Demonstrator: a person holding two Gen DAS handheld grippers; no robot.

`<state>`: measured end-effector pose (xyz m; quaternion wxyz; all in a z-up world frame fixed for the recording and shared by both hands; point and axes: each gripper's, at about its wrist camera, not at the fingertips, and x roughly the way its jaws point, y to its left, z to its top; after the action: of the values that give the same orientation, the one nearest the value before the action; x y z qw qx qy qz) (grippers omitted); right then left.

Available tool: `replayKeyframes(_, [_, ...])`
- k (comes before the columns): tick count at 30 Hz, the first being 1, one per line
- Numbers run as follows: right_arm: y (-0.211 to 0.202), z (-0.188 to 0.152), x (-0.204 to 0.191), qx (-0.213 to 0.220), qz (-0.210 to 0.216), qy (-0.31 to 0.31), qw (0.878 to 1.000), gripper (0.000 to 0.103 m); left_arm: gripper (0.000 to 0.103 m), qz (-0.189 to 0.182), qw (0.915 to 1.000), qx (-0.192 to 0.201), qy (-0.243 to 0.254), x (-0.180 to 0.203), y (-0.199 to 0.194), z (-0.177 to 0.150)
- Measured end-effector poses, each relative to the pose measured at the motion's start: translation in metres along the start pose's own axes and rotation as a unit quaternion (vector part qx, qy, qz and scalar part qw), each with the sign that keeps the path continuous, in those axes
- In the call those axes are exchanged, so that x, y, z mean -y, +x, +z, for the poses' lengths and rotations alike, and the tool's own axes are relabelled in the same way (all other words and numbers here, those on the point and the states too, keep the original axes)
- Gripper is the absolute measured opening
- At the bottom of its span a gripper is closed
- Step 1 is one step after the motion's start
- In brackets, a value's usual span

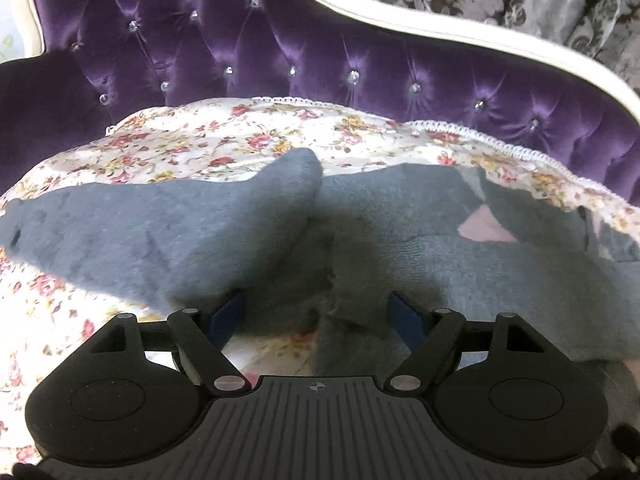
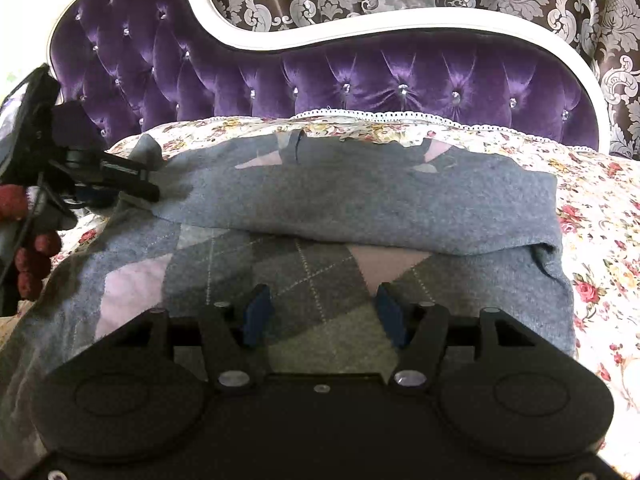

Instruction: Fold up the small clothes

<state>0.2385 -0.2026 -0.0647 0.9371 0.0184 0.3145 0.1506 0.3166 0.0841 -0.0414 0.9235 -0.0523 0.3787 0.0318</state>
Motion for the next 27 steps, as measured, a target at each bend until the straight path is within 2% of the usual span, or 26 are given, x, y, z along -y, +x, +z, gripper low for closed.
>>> replayKeyframes(4, [-0.001,0.001,0.000,0.001,0.001,0.002,1.000,0.065,0.078,-0.023,0.9996,0.010,-0.014,-0.027,-0.015,-0.005])
replayKeyframes(7, [-0.003,0.001,0.002,0.008,0.010,0.008,1.000,0.065,0.078,-0.030,0.9985,0.010,-0.045,-0.059,-0.019,-0.005])
replayKeyframes(11, [-0.007,0.005,0.005,0.018,0.033,0.028,0.999,0.065,0.077,-0.013,0.9952,0.022,-0.094,-0.109,-0.019,-0.003])
replayKeyframes(15, [-0.008,0.009,0.005,0.026,0.048,0.042,0.998,0.065,0.078,-0.024,0.9907,0.045,-0.126,-0.153,-0.021,-0.001])
replayKeyframes(16, [-0.009,0.009,0.004,0.029,0.050,0.044,0.997,0.065,0.078,-0.013,0.9902,0.041,-0.132,-0.162,-0.020,0.001])
replayKeyframes(18, [-0.012,0.011,0.003,0.039,0.058,0.046,0.996,0.069,0.078,0.009,0.9890,0.042,-0.141,-0.178,-0.017,0.003])
replayKeyframes(20, [-0.015,0.013,0.002,0.053,0.068,0.048,0.995,0.078,0.078,0.021,0.9873,0.039,-0.152,-0.191,-0.012,0.006])
replayKeyframes(22, [-0.018,0.014,0.001,0.065,0.077,0.050,0.994,0.081,0.078,0.025,0.9845,0.034,-0.170,-0.204,-0.005,0.009])
replayKeyframes(25, [-0.020,0.016,0.000,0.077,0.090,0.052,0.992,0.091,0.078,0.030,0.9791,0.032,-0.199,-0.221,0.002,0.010])
replayKeyframes(27, [-0.020,0.016,-0.001,0.081,0.094,0.053,0.991,0.092,0.080,0.028,0.9760,0.036,-0.213,-0.230,0.006,0.012])
